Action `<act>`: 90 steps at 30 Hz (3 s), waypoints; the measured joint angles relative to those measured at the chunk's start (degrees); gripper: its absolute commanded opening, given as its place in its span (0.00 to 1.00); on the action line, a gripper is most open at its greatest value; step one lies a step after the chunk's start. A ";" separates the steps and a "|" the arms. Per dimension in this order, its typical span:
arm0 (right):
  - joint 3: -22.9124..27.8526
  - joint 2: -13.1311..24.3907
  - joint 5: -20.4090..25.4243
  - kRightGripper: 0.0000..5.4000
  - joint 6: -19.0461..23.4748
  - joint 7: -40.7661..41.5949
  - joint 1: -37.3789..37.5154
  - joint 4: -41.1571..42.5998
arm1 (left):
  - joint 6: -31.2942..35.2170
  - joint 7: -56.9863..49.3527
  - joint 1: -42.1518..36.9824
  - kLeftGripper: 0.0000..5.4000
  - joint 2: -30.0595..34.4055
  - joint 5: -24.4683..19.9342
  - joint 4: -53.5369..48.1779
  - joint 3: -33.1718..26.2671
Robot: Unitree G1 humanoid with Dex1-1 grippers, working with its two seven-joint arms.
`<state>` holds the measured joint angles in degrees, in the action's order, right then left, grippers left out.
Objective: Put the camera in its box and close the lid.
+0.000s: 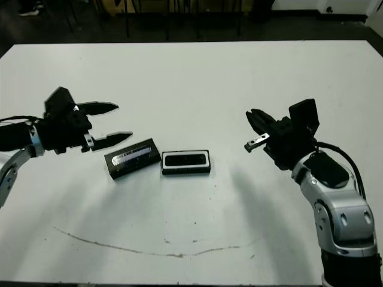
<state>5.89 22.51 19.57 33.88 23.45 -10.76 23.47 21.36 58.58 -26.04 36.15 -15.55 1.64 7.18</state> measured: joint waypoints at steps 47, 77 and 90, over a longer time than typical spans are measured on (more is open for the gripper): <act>-1.95 0.27 -3.25 0.00 -1.83 -0.34 -0.20 -1.52 | -9.79 13.23 1.96 1.00 -0.63 6.55 14.61 6.16; -2.09 0.29 -3.20 0.00 -2.23 -0.30 0.09 -1.26 | -8.65 -8.20 14.70 0.52 -5.20 4.17 5.31 -0.17; -2.08 0.28 -3.11 0.00 -1.40 -0.32 0.11 -0.66 | -7.88 -4.41 13.59 0.47 -2.59 3.71 5.28 0.37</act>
<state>3.80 22.79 16.46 32.48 23.13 -10.65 22.80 13.48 54.17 -12.45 33.55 -11.84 6.92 7.55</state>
